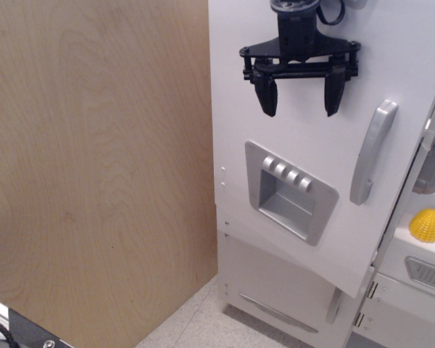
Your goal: Close fridge
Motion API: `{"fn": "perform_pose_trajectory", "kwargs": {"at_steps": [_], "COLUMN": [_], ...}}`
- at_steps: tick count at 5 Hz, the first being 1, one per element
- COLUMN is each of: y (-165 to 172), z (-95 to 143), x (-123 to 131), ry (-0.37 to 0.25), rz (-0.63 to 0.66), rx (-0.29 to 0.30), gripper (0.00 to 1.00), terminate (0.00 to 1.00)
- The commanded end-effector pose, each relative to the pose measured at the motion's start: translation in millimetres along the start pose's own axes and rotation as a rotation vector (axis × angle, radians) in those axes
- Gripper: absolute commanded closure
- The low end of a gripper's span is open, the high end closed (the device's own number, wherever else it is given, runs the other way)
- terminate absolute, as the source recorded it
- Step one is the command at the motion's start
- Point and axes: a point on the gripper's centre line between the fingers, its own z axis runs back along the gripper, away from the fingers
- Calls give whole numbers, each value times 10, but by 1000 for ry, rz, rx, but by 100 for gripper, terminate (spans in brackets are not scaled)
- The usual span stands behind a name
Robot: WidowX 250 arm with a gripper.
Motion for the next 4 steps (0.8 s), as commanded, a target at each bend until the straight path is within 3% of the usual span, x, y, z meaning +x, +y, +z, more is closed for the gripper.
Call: {"fn": "perform_pose_trajectory", "kwargs": {"at_steps": [1, 4], "y": [-75, -127], "z": [202, 253], "x": [226, 343], "ry": [-70, -92], "rz": [14, 40], "rx": [-43, -64], "gripper": [0, 0], "terminate": [0, 0]}}
